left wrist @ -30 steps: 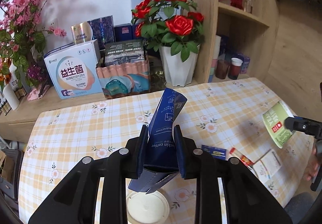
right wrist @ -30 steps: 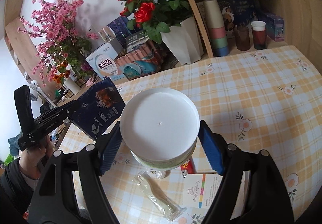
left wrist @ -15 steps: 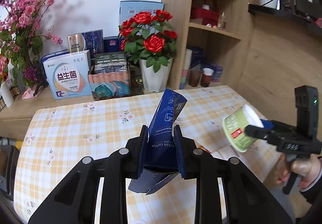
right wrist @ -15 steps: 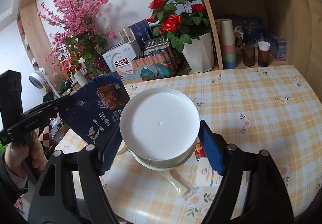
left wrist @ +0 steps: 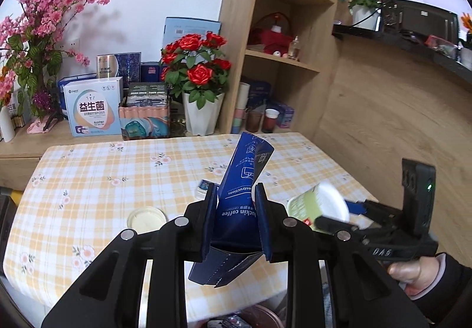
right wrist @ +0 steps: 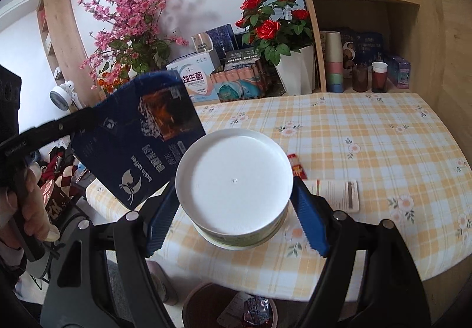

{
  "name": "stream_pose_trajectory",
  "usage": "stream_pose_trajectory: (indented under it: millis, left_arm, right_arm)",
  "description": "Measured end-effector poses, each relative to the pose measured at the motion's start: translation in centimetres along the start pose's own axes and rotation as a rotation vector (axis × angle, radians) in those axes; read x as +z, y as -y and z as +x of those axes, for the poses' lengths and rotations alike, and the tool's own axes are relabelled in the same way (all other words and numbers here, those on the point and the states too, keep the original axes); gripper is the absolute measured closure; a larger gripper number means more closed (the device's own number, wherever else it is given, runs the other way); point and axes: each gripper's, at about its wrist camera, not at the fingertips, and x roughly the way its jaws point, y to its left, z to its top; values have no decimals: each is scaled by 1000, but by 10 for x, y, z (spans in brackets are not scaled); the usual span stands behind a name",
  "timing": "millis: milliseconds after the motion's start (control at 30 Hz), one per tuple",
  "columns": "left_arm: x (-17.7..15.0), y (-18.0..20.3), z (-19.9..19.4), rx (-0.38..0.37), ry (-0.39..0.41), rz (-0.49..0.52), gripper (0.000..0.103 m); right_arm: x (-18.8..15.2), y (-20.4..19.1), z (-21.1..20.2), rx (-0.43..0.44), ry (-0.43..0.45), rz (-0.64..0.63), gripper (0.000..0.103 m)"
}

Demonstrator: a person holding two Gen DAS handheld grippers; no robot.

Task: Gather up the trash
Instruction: 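Drop the blue box into the bin with the left tool while the right tool holds the cup above it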

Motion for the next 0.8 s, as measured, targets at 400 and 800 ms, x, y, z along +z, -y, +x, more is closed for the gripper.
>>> stream_pose_trajectory:
  millis: [400, 800]
  left_arm:
    - [-36, 19, -43, -17, 21, -28, 78]
    - [-61, 11, -62, 4, 9, -79, 103]
  right_arm:
    - [-72, -20, -19, 14, -120, -17, 28]
    - [-111, -43, -9, 70, -233, -29, 28]
